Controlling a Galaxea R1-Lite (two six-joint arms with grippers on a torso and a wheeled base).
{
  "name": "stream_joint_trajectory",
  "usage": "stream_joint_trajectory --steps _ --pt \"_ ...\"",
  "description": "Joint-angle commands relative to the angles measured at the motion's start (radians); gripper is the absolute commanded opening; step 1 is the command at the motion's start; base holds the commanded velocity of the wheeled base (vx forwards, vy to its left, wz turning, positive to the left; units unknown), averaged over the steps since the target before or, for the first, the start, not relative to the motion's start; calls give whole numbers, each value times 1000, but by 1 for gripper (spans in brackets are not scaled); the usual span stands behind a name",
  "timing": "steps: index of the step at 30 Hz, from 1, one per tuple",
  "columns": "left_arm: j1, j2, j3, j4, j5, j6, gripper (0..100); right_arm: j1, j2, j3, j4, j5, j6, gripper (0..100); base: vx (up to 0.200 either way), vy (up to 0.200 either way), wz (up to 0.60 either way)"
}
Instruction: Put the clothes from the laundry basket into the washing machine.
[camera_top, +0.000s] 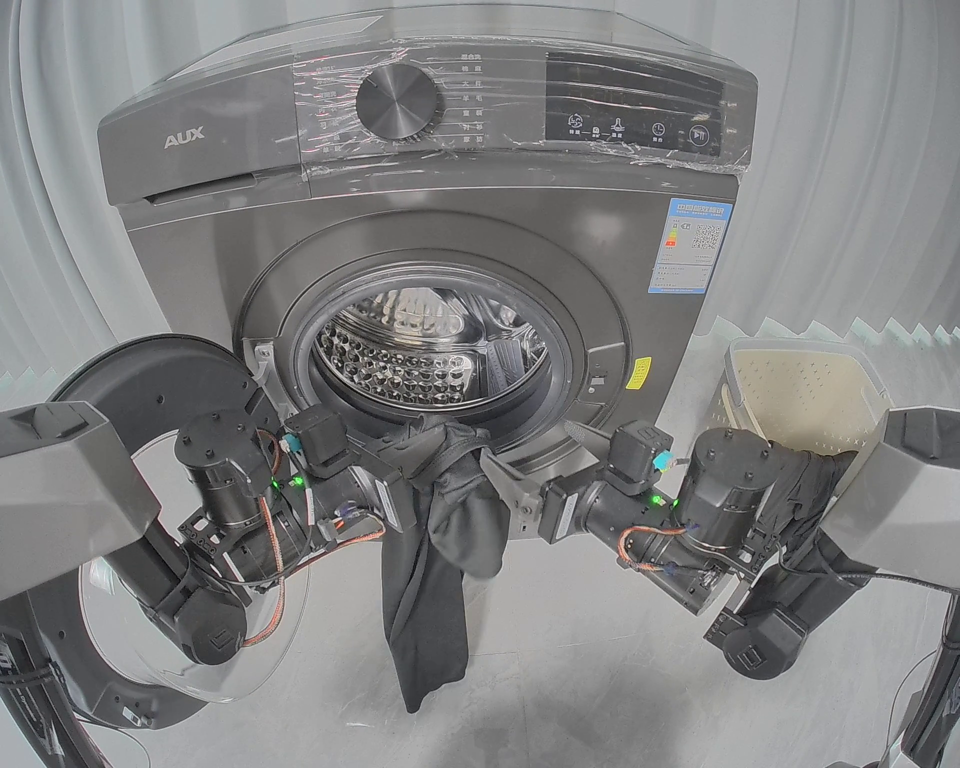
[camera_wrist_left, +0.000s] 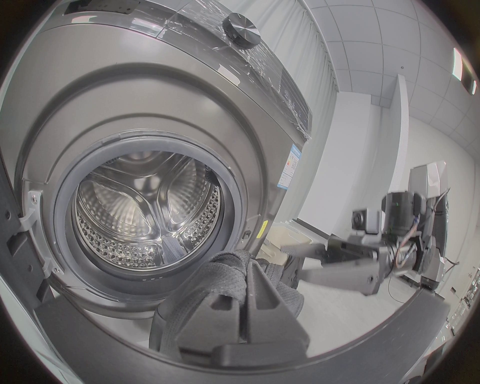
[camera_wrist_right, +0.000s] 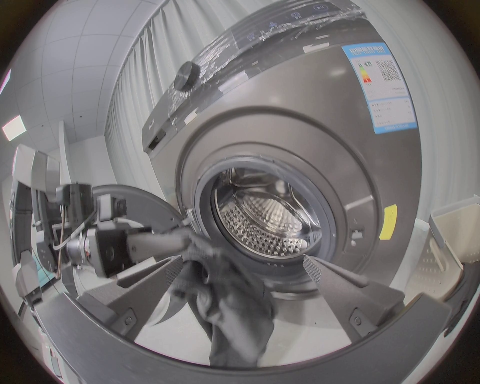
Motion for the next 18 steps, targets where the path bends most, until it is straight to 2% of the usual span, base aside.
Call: stream_joint_trajectory --steps 1,18 --pt "0 4 -30 -4 14 -17 0 -10 4 80 -7 5 -2 100 0 0 0" --pt "1 -5 -32 -36 27 -20 0 -25 104 81 -10 5 -2 100 0 0 0"
